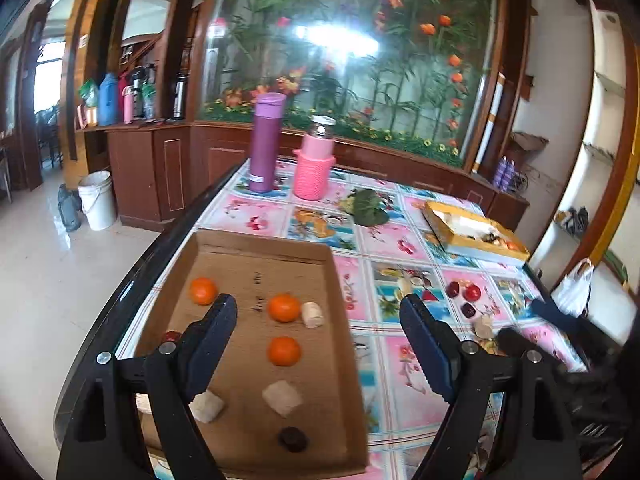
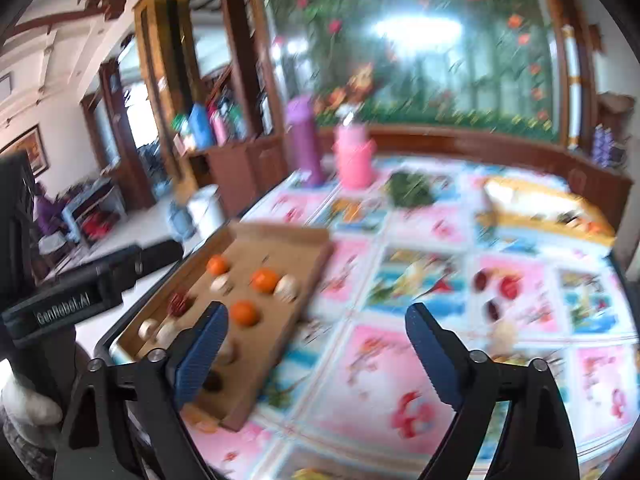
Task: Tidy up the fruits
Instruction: 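Move both open tools back to the fruit pile, then grasp a red date with the left tool while the right tool grasps a beige block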
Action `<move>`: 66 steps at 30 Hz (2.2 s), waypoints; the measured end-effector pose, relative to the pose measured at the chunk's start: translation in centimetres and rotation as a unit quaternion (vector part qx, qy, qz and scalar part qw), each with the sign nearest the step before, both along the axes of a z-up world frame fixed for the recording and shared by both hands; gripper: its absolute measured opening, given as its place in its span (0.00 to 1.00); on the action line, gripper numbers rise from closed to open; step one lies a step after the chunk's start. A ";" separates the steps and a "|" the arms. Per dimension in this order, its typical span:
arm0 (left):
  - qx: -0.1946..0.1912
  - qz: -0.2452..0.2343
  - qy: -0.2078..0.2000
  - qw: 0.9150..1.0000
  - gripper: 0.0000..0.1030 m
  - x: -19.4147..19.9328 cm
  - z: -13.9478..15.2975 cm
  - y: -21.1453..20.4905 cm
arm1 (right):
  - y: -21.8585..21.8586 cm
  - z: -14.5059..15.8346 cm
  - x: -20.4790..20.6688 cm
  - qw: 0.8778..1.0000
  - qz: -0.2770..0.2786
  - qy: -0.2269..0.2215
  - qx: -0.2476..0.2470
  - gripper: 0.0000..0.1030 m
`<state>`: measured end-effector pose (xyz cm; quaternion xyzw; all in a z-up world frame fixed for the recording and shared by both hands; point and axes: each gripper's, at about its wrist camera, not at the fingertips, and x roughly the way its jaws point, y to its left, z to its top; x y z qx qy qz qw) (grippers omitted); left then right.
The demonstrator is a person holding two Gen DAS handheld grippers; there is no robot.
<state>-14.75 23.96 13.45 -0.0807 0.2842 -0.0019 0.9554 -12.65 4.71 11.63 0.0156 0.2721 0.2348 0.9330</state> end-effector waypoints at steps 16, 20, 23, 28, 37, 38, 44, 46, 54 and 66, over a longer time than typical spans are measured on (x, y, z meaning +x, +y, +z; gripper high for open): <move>0.048 -0.051 0.049 0.996 0.80 2.3 -1.7 -7.7 | -17.0 -5.4 3.9 0.976 -0.173 0.128 0.034 0.99; 0.048 -0.062 0.071 0.994 0.80 3.7 -2.9 -8.9 | -19.3 -6.0 5.3 0.972 -0.182 0.146 0.025 0.86; 0.050 -0.074 0.080 0.993 0.80 4.7 -3.5 -9.9 | -19.7 -6.3 6.9 0.972 -0.169 0.161 0.013 0.61; 0.046 -0.091 0.103 0.989 0.80 6.5 -5.1 -11.0 | -18.3 -7.6 9.9 0.973 -0.143 0.183 0.008 0.51; -0.013 -0.102 0.151 0.983 0.80 11.5 -6.4 -11.0 | -13.3 -10.5 12.8 0.975 -0.081 0.208 -0.018 0.51; -0.015 -0.103 0.154 0.983 0.80 12.3 -6.4 -11.3 | -13.1 -10.8 13.1 0.975 -0.080 0.208 -0.019 0.51; -0.007 -0.132 0.172 0.976 0.73 17.5 -7.4 -15.3 | -13.2 -11.2 13.6 0.976 -0.081 0.200 -0.011 0.51; -0.005 -0.144 0.187 0.972 0.57 19.3 -8.1 -16.7 | -13.1 -11.3 13.5 0.978 -0.080 0.194 -0.009 0.51; 0.020 -0.176 0.209 0.962 0.51 23.4 -11.1 -20.8 | -13.1 -11.4 13.2 0.980 -0.072 0.188 -0.003 0.44; 0.034 -0.191 0.201 0.960 0.18 23.9 -12.0 -22.2 | -12.4 -11.4 12.9 0.981 -0.062 0.180 -0.019 0.36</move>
